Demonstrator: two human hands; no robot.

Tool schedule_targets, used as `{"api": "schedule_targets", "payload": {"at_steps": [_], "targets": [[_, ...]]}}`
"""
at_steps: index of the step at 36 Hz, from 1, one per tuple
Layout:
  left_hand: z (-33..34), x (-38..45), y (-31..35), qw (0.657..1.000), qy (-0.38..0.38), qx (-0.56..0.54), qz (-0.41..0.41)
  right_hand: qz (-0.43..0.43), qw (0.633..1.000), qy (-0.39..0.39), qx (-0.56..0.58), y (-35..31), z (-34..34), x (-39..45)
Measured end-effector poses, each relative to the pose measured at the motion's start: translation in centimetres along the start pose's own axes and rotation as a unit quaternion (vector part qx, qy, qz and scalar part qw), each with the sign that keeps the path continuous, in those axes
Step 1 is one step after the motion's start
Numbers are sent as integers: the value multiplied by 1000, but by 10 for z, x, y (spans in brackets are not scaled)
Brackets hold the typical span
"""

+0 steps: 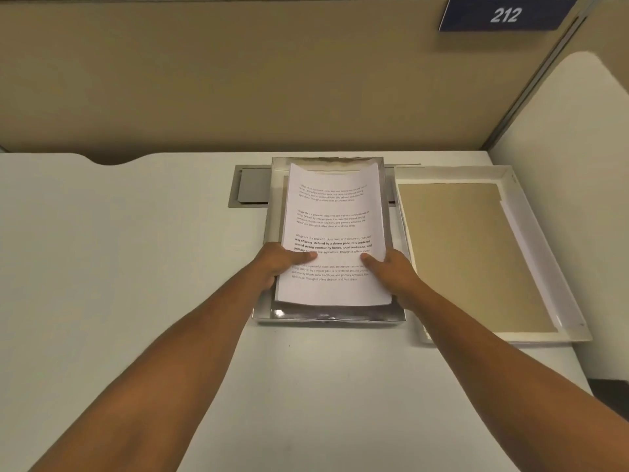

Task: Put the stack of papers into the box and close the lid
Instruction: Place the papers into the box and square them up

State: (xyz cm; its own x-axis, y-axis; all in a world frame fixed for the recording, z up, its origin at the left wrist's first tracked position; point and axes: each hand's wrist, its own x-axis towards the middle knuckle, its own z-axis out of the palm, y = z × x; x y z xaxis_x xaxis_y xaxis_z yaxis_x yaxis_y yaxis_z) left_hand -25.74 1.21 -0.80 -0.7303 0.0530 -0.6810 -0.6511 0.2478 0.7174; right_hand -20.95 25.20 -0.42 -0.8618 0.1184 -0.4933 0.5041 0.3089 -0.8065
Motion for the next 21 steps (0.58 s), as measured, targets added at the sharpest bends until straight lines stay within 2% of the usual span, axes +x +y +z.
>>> {"api": "schedule_targets", "payload": {"at_steps": [6,13,21], "targets": [[1,12,0,1000,26,-12,-7,31,999,29,-21,-2,12,16],[11,17,-10,997,69,-9,-15,15,981,87,-172,0,20,15],[15,14,-16,989,136,28,60,-5,965,107,-238,2,24,-2]]}}
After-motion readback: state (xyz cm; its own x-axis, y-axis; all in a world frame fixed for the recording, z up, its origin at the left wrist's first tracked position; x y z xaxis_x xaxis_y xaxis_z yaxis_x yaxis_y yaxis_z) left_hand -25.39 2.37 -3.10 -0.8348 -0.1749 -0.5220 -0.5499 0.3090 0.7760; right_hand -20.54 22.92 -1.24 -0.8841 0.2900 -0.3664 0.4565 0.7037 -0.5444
